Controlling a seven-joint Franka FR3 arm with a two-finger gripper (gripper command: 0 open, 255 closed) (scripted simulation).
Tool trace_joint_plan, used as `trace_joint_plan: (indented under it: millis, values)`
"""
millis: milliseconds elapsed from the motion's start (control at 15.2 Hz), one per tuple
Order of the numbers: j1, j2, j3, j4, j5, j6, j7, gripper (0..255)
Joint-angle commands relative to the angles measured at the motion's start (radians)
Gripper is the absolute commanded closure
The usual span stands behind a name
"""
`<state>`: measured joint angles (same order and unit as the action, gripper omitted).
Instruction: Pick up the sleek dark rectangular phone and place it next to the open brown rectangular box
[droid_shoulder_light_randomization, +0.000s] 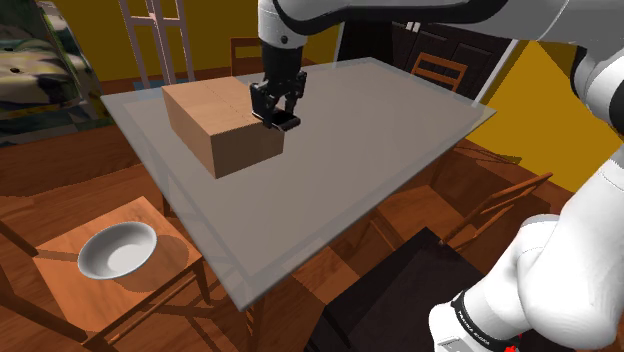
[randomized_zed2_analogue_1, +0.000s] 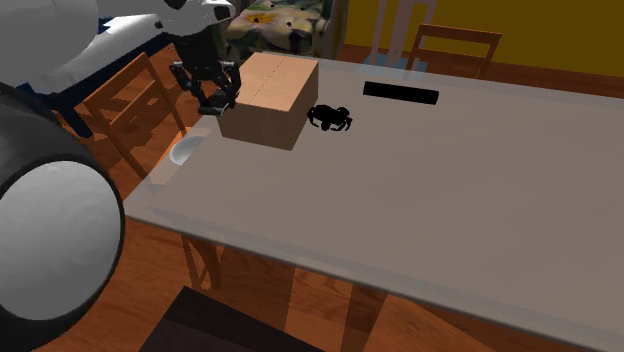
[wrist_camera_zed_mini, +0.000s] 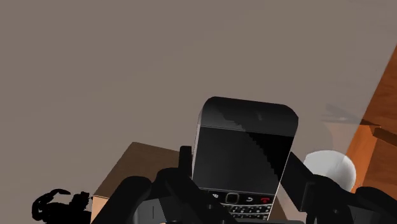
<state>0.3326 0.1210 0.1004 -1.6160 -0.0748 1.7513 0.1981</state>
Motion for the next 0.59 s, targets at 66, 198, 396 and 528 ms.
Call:
trace_joint_plan:
  millis: [66,198,396,528]
  values:
    - [0.037,0.078,0.025,0.107,-0.013,-0.033,0.061,255]
    - [0.064,0.138,0.038,0.189,-0.024,-0.059,0.098,255]
    - [0.071,0.151,0.041,0.181,-0.027,-0.038,0.110,255]
    - [0.070,0.149,0.041,0.151,-0.027,-0.010,0.111,255]
